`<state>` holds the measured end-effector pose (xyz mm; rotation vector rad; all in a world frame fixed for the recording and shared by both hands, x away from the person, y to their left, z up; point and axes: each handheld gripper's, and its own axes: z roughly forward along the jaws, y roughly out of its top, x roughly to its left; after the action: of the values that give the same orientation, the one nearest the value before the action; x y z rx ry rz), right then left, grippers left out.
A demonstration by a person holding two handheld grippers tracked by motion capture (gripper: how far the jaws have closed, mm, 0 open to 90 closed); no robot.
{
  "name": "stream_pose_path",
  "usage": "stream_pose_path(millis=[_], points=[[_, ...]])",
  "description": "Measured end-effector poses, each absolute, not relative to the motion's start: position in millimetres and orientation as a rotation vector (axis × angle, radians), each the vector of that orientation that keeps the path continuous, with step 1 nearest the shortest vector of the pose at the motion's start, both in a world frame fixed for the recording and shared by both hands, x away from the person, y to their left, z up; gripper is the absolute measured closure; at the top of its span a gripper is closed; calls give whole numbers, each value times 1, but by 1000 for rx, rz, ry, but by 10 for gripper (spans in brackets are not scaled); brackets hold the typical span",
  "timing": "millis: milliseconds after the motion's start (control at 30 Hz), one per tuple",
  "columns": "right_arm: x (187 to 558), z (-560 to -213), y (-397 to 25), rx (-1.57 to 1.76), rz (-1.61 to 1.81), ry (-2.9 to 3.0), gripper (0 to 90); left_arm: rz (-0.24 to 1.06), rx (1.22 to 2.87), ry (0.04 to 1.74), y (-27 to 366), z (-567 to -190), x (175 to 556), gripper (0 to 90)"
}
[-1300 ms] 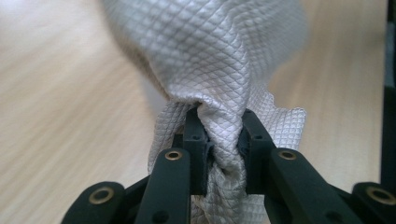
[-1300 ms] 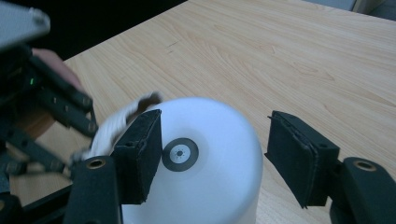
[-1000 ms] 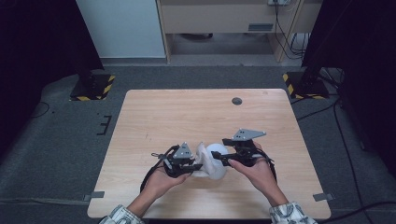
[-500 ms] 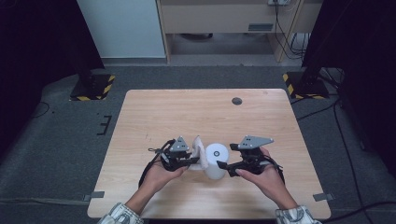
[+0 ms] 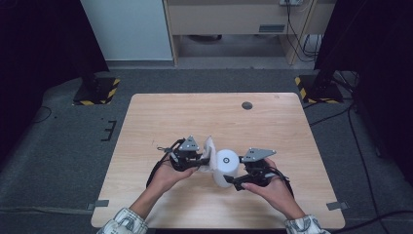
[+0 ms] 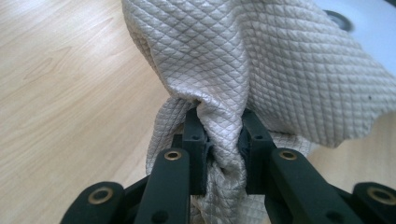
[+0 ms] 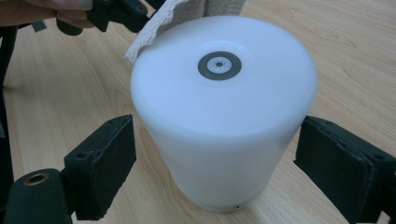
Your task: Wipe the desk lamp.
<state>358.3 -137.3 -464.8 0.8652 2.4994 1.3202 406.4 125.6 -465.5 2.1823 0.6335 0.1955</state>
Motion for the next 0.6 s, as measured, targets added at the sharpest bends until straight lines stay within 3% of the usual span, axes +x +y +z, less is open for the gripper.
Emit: stream_pose_path(millis=[267, 600], points=[[359, -467, -137, 877, 1310, 2500, 151, 189, 2215, 643, 112, -476, 425, 755], [359, -468, -137, 877, 1292, 2505, 145, 199, 2300, 595, 104, -487, 420, 758]])
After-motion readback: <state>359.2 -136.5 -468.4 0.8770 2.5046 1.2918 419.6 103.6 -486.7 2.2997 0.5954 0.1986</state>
